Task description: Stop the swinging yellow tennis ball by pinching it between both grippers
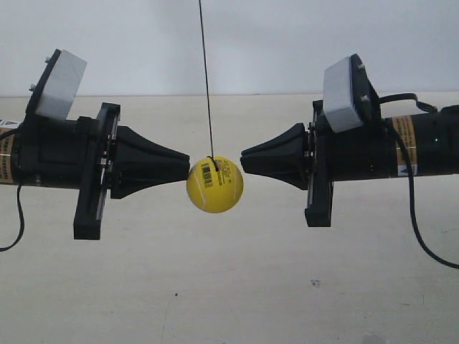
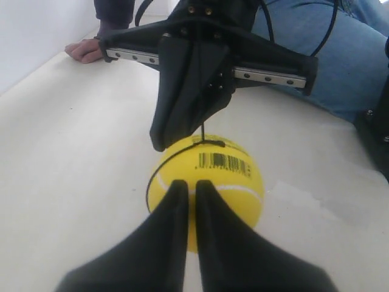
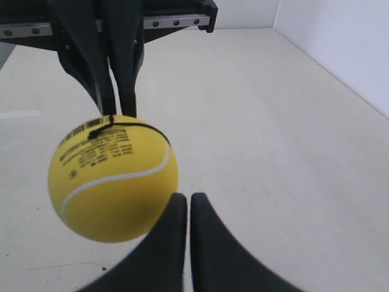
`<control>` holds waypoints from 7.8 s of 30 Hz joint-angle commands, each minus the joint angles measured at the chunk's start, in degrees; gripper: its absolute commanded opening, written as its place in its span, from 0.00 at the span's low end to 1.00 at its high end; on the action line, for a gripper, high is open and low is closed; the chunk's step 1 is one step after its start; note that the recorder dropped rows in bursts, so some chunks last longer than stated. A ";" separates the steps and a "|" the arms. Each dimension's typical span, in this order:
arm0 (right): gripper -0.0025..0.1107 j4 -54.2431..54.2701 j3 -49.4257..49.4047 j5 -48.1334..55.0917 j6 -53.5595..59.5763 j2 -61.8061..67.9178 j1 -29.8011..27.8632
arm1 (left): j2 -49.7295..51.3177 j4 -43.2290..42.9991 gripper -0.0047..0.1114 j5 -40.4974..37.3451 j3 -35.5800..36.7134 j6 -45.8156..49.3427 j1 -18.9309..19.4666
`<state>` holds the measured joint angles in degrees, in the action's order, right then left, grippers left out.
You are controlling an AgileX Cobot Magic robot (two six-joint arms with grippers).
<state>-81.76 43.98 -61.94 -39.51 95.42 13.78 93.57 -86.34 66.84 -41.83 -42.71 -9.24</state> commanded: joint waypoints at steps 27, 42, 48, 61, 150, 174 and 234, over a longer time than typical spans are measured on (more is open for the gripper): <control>0.02 -1.23 0.29 -2.01 -1.26 0.23 -0.03 | -0.07 -2.14 0.08 0.64 -0.24 -1.80 0.07; 0.02 -0.47 0.29 -4.26 -0.26 2.11 -0.03 | -0.07 -2.11 0.08 0.50 -0.24 -1.80 0.07; 0.02 -0.36 0.29 -4.64 -0.26 2.11 -0.03 | -0.07 -2.11 0.08 0.40 -0.24 -1.80 0.07; 0.02 -0.01 0.29 -4.27 0.11 2.11 -0.03 | -0.07 -2.11 0.08 -0.68 -0.24 -1.80 0.07; 0.02 -8.47 0.04 7.65 -10.13 -7.95 -0.05 | -5.18 -6.92 0.08 3.12 3.83 -4.18 11.89; 0.02 -6.35 0.04 4.30 -8.43 -3.73 0.05 | -5.18 -6.05 0.08 3.12 3.83 -3.75 7.18; 0.02 -10.34 0.04 -4.27 -10.95 -3.75 0.05 | -4.08 -3.13 0.08 3.12 3.83 -2.25 3.88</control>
<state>-92.10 43.98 -65.52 -50.17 91.73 13.78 88.53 -90.59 69.45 -38.25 -45.46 -5.06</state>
